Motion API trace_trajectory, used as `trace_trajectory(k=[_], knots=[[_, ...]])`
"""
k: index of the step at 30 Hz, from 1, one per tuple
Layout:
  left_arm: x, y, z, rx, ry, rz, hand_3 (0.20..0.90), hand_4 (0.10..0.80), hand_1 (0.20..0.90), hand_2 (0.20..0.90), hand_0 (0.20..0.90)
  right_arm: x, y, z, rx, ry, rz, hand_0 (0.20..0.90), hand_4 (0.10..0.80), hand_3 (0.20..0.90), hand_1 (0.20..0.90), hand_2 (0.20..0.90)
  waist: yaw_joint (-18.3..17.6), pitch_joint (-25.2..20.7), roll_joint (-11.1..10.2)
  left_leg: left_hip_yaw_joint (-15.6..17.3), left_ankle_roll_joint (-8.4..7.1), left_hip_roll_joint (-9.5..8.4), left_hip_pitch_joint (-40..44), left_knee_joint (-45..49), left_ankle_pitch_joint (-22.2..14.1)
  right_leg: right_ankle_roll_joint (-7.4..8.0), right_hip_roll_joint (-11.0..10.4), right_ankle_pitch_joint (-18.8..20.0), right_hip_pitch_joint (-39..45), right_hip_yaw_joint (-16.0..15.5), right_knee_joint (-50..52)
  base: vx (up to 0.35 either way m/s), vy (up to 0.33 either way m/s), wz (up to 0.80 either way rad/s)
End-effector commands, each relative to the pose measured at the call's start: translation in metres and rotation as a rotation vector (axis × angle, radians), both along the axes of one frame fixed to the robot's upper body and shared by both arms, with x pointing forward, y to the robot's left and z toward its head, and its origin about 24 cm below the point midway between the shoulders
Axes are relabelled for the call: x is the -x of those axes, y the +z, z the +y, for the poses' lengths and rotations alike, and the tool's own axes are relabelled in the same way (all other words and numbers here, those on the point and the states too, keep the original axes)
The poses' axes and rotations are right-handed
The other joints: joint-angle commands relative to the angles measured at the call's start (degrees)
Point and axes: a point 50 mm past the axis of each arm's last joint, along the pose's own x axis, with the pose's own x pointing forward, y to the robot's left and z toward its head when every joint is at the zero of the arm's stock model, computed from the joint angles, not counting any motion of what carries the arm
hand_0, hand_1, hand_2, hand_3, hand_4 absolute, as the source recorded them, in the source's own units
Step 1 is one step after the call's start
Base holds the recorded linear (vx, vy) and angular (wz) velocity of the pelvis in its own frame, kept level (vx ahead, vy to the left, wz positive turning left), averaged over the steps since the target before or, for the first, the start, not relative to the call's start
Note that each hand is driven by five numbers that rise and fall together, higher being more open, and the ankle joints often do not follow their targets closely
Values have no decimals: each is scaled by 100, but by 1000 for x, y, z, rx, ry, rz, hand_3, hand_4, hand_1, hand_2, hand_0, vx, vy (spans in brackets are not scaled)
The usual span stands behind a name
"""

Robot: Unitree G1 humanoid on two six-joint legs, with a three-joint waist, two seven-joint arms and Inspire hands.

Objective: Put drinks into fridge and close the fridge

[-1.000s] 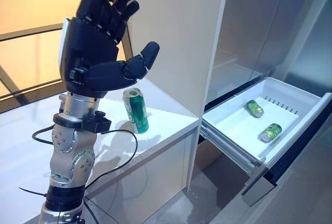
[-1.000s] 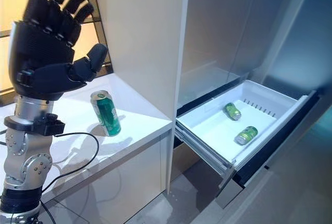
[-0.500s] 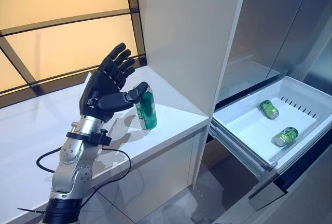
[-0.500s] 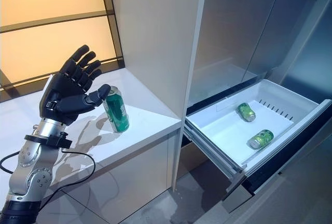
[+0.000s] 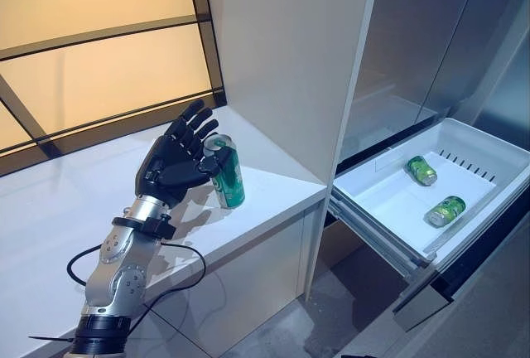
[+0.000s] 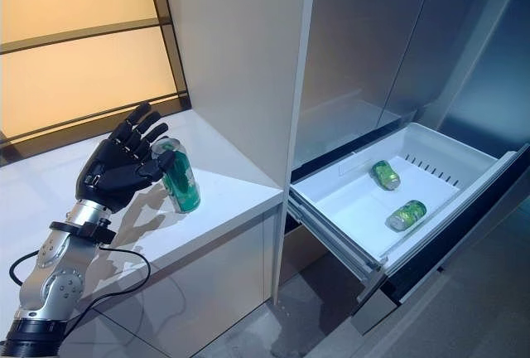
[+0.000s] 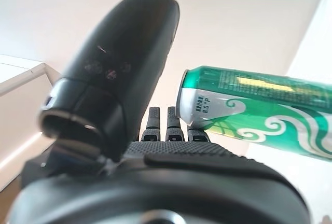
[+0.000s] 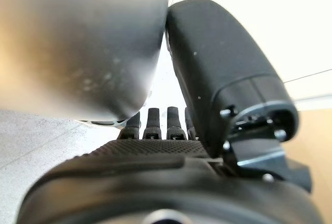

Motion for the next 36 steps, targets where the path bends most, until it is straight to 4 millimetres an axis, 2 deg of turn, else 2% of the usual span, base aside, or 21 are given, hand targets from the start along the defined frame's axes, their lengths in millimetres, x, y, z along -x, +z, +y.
trace_trajectory(k=[1, 7, 25, 36], knots=[[-5, 50, 17, -16, 29, -225, 900, 800, 900, 900, 900, -3, -1, 10, -48, 81, 20, 900, 800, 900, 900, 900, -77, -103, -203, 674, 235, -268, 46, 14, -236, -19, 27, -223, 153, 350, 135, 15, 7, -4], [-7, 51, 19, -34, 36, -218, 900, 800, 900, 900, 900, -2, -1, 9, -46, 81, 23, 900, 800, 900, 900, 900, -118, -109, -194, 720, 238, -257, 63, 14, -241, -12, 28, -222, 149, 382, 144, 4, 2, -1], [-14, 72, 20, -119, 28, -264, 900, 800, 900, 900, 900, 3, -2, 9, -43, 76, 35, 900, 800, 900, 900, 900, -284, -140, -147, 863, 236, -235, 107, 14, -280, 5, 48, -223, 123, 523, 151, 4, 0, -3], [-20, 73, 24, -182, 59, -232, 900, 800, 900, 900, 900, 4, -2, 8, -38, 74, 40, 900, 800, 900, 900, 900, -359, -156, -113, 907, 246, -238, 127, 14, -291, 1, 69, -222, 109, 591, 154, 7, -1, -6]])
